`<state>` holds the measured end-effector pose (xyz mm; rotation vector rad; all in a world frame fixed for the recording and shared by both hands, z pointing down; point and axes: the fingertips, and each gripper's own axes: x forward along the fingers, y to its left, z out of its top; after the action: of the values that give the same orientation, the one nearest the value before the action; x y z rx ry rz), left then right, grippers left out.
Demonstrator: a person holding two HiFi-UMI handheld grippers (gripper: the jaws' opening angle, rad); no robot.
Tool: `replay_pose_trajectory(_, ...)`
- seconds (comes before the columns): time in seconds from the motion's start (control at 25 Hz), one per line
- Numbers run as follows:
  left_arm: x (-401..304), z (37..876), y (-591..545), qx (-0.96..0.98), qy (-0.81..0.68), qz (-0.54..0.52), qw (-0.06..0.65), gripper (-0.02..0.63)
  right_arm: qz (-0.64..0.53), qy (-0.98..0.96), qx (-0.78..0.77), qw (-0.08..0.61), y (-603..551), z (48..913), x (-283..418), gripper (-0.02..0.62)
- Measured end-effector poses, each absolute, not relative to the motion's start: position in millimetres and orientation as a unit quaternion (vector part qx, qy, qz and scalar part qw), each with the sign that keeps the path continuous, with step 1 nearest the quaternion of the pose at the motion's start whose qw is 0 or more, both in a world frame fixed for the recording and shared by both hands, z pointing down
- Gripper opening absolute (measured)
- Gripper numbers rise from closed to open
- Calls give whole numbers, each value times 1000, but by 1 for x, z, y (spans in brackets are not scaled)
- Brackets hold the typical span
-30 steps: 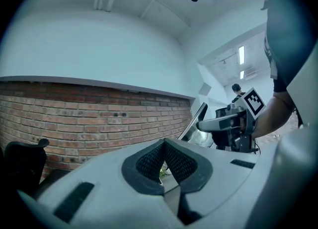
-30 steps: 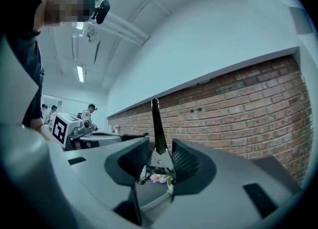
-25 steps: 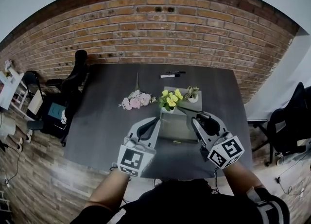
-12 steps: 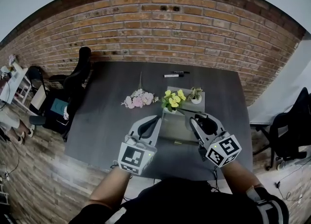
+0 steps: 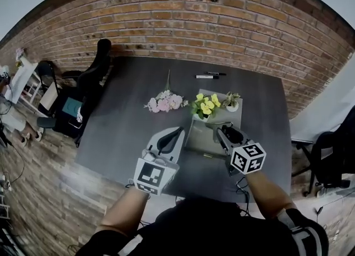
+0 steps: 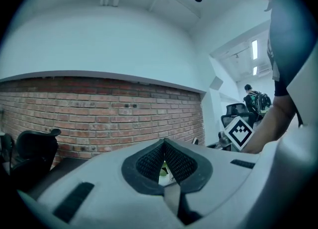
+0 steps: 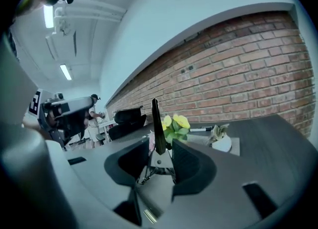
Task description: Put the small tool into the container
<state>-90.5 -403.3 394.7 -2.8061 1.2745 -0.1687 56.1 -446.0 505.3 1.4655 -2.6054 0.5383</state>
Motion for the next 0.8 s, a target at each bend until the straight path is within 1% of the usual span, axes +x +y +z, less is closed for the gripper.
replay_pose_trajectory(0.24,-100,398,-398,-903,425,-66,26,8,243,-836,484,86,-466,555,58,143)
replay_pose_trajectory(0.36,-104,399,-396,-900,429,-74,26,8,274,-826,485,92,-475,573,58,143)
replay_pose_trajectory(0.6,-110,400,-390,-895,437,-87,28,8,312,-812,485,92,-480,588,59,143)
replay_pose_trajectory(0.8,-111,402,-386,-894,438,-92,28,8,311,-812,482,104,-481,594,56,143)
